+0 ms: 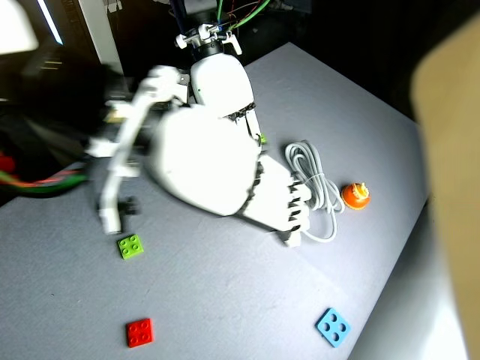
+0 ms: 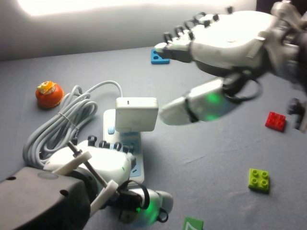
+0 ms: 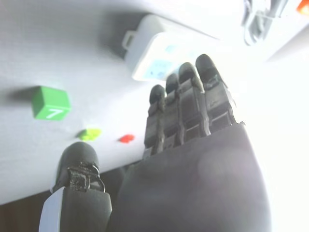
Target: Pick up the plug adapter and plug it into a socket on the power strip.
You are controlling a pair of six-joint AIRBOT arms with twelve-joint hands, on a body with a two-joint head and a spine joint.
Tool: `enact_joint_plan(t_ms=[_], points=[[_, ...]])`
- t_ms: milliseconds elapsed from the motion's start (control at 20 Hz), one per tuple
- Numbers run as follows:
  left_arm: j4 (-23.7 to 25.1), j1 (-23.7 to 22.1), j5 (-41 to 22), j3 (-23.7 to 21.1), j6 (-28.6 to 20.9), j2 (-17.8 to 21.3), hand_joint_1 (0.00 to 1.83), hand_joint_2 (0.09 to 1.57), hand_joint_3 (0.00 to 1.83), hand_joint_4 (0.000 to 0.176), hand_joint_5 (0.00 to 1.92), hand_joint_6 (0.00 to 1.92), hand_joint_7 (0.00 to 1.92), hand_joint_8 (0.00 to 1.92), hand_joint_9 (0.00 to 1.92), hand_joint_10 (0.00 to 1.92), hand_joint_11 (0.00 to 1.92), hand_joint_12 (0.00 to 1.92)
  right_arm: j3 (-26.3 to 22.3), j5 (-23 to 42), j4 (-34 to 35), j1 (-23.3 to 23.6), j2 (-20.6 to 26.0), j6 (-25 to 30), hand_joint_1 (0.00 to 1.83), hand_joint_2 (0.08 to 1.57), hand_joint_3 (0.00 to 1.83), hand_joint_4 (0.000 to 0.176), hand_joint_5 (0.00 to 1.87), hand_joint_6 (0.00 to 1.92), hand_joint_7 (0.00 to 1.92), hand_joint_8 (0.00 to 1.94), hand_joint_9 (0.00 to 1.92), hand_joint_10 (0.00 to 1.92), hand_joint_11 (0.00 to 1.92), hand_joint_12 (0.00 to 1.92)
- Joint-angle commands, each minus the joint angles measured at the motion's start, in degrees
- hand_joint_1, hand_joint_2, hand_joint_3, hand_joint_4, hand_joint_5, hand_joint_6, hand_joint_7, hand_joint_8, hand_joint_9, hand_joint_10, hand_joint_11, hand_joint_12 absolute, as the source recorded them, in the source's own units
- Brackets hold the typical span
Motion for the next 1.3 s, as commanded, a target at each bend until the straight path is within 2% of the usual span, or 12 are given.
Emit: enact_joint_plan(t_ms=[0, 150, 250, 350, 400, 450, 500, 550, 600, 700, 950, 1250], points=[[3.89, -0.76, -1.43, -0.29, 0.43, 0.69, 0.00, 1.22, 0.00, 0.000, 0.16, 0.00, 0.16, 0.00, 0.16, 0.00, 0.00, 0.48, -1.00, 1.90, -2.03, 0.11, 1.50, 0.24, 0.16, 1.02, 0.01, 0.000, 0.19, 0.01, 0.22, 0.01, 0.21, 0.01, 0.00, 0.69], [3.87, -1.91, -1.99, -0.23, 1.35, 1.31, 0.00, 1.24, 0.00, 0.000, 0.20, 0.01, 0.20, 0.01, 0.20, 0.01, 0.00, 0.60, -5.05, 5.46, -2.02, -0.68, 8.88, -0.70, 0.26, 1.08, 0.00, 0.000, 0.42, 0.02, 0.53, 0.01, 0.48, 0.03, 0.10, 1.06], [3.84, -3.15, -2.52, -0.18, 1.66, 2.08, 0.06, 1.27, 0.00, 0.000, 0.45, 0.01, 0.52, 0.01, 0.53, 0.04, 0.08, 0.92, -7.06, 8.51, -2.02, -1.53, 14.04, -1.87, 0.33, 1.13, 0.00, 0.000, 0.74, 0.04, 0.90, 0.05, 0.85, 0.16, 0.41, 1.32], [3.84, -4.21, -2.77, 0.00, 2.46, 2.47, 0.18, 1.28, 0.00, 0.000, 0.77, 0.07, 0.84, 0.09, 0.85, 0.20, 0.36, 1.10, -7.28, 11.65, -2.02, -1.33, 16.12, -2.14, 0.35, 1.20, 0.00, 0.000, 1.02, 0.11, 1.13, 0.25, 0.83, 1.01, 0.59, 1.67], [3.84, -4.76, -2.77, 0.14, 2.59, 2.66, 0.24, 1.29, 0.00, 0.000, 0.95, 0.11, 0.98, 0.19, 0.87, 0.57, 0.50, 1.27, -7.04, 12.13, -2.02, -1.00, 16.29, -2.34, 0.36, 1.24, 0.01, 0.000, 0.93, 0.67, 0.93, 0.96, 0.80, 1.41, 0.72, 1.79], [3.84, -5.47, -2.77, 0.34, 3.02, 2.84, 0.27, 1.29, 0.00, 0.000, 1.00, 0.20, 0.96, 0.43, 0.82, 0.91, 0.59, 1.38, -6.76, 12.16, -2.02, -0.92, 16.12, -2.09, 0.35, 1.27, 0.00, 0.000, 0.84, 1.08, 0.83, 1.36, 0.79, 1.60, 0.78, 1.85], [3.84, -5.95, -2.77, 0.49, 3.50, 2.93, 0.27, 1.32, 0.00, 0.000, 0.81, 0.81, 0.82, 0.99, 0.74, 1.36, 0.61, 1.63, -6.61, 12.17, -2.02, -0.98, 15.93, -1.94, 0.36, 1.29, 0.00, 0.000, 0.82, 1.37, 0.81, 1.66, 0.81, 1.81, 0.86, 1.91], [3.84, -6.73, -2.77, 0.66, 4.12, 3.25, 0.25, 1.34, 0.00, 0.000, 0.69, 1.23, 0.77, 1.32, 0.73, 1.58, 0.62, 1.76, -6.18, 12.17, -2.02, -1.14, 15.31, -1.13, 0.39, 1.29, 0.00, 0.000, 0.73, 1.58, 0.80, 1.80, 0.84, 1.90, 0.91, 1.92], [3.84, -7.23, -2.77, 0.77, 4.28, 3.52, 0.31, 1.34, 0.00, 0.000, 0.71, 1.54, 0.83, 1.55, 0.81, 1.73, 0.69, 1.89, -5.80, 12.10, -2.02, -1.35, 14.71, 0.06, 0.41, 1.29, 0.00, 0.000, 0.69, 1.81, 0.84, 1.91, 0.97, 1.92, 1.04, 1.92], [3.84, -8.55, -2.77, 1.12, 4.80, 4.00, 0.41, 1.31, 0.00, 0.000, 0.82, 1.91, 0.96, 1.91, 1.04, 1.92, 0.98, 1.92, -5.20, 11.80, -2.02, -2.37, 13.39, 1.79, 0.46, 1.28, 0.00, 0.000, 0.81, 1.92, 0.99, 1.94, 1.17, 1.92, 1.31, 1.92], [3.82, -11.88, -2.75, 1.82, 6.73, 5.48, 0.36, 1.35, 0.00, 0.000, 1.15, 1.92, 1.21, 1.92, 1.27, 1.92, 1.33, 1.92, -4.31, 10.56, -2.03, -4.88, 10.76, 2.38, 0.30, 1.34, 0.01, 0.000, 1.19, 1.92, 1.26, 1.94, 1.42, 1.92, 1.58, 1.92], [2.14, -13.85, -2.29, 1.63, 9.15, 6.72, 0.29, 1.46, 0.01, 0.000, 1.29, 1.92, 1.38, 1.92, 1.44, 1.92, 1.52, 1.92, -3.18, 6.40, -3.48, -6.23, 7.68, 7.79, 0.31, 1.48, 0.01, 0.000, 1.14, 1.92, 1.22, 1.94, 1.40, 1.92, 1.61, 1.92]])
